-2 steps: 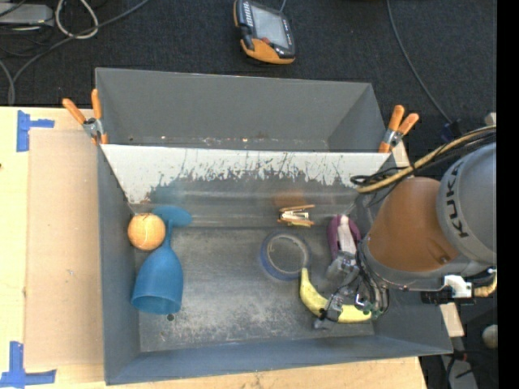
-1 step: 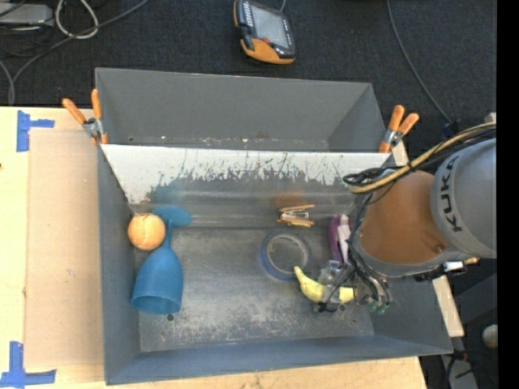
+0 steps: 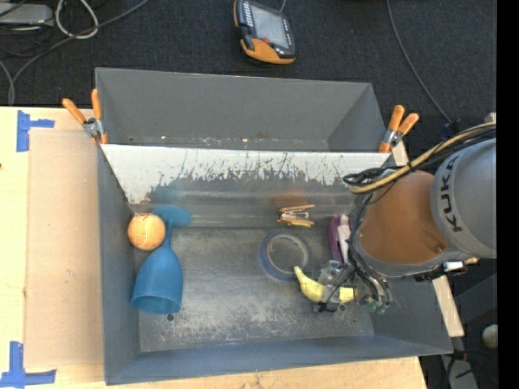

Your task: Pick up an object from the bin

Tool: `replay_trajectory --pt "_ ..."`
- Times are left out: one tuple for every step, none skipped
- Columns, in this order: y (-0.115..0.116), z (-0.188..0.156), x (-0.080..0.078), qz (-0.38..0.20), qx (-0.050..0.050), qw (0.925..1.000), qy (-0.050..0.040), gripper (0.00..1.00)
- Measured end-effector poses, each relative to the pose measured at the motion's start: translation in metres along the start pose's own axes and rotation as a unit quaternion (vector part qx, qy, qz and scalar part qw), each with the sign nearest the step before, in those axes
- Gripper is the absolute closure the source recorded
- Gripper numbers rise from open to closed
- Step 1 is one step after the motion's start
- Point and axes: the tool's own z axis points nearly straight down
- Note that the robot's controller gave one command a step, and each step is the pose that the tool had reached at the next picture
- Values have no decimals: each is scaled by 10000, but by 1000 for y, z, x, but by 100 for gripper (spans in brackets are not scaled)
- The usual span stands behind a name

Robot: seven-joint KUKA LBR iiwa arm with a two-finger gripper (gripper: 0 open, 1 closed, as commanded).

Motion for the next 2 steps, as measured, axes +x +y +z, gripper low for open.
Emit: replay_trajectory --pt "0 -1 0 -2 -1 10000 -1 100" --pt "0 -16 4 -2 -1 10000 64 100"
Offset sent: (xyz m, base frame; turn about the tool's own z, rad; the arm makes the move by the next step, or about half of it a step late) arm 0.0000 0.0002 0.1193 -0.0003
